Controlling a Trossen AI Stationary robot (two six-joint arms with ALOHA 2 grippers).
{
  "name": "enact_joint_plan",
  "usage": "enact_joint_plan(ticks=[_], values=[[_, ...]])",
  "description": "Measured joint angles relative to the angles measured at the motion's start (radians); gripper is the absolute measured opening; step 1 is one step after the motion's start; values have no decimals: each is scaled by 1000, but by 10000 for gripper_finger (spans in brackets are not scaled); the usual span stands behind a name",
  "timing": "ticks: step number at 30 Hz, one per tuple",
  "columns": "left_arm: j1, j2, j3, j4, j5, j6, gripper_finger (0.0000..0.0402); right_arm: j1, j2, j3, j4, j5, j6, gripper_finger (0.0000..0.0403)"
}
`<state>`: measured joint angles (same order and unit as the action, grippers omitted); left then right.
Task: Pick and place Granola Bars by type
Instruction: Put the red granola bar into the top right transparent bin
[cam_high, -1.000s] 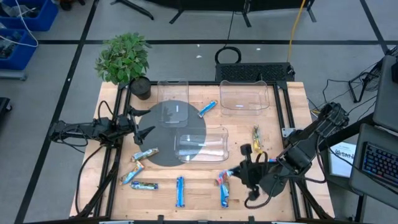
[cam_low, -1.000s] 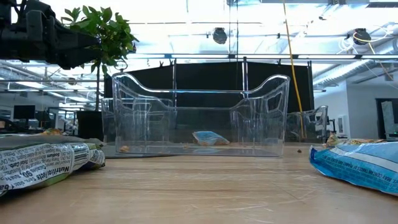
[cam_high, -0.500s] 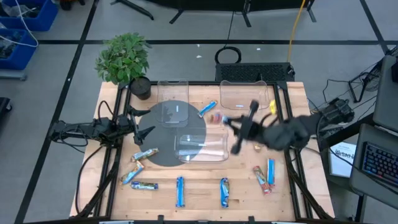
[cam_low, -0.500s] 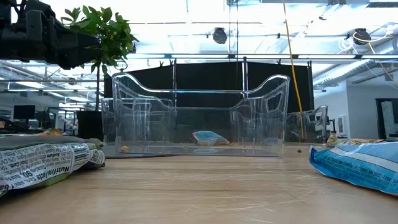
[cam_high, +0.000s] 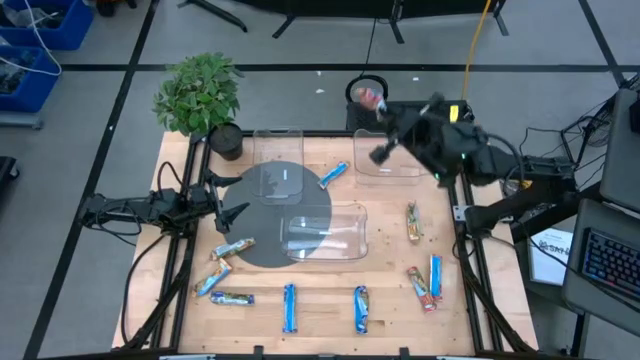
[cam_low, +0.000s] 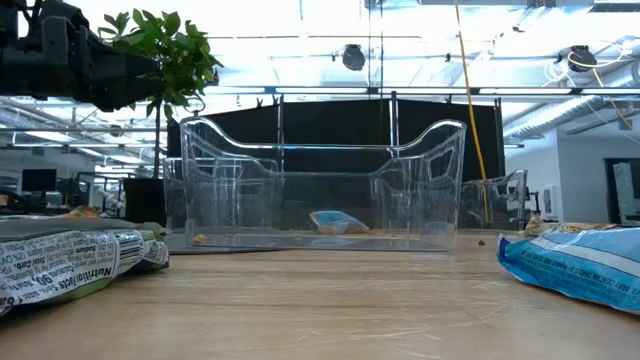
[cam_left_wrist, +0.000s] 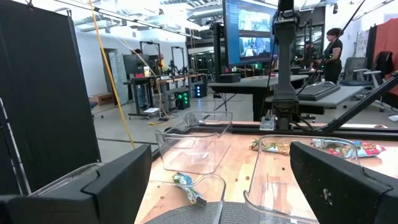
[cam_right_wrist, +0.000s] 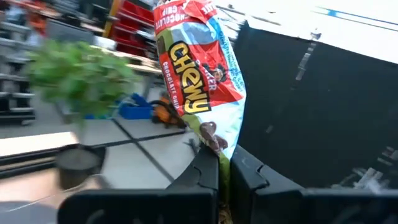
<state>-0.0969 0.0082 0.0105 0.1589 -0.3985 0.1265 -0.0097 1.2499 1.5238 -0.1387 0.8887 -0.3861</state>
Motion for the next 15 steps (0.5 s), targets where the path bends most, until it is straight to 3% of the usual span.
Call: enact_joint_plan(ticks=[8,15], values=[[0,0,0,0,0,0,379,-215,10,0,-1,-7,14,1],[0,0,0,0,0,0,379,-400,30,0,-54,-1,135,1]])
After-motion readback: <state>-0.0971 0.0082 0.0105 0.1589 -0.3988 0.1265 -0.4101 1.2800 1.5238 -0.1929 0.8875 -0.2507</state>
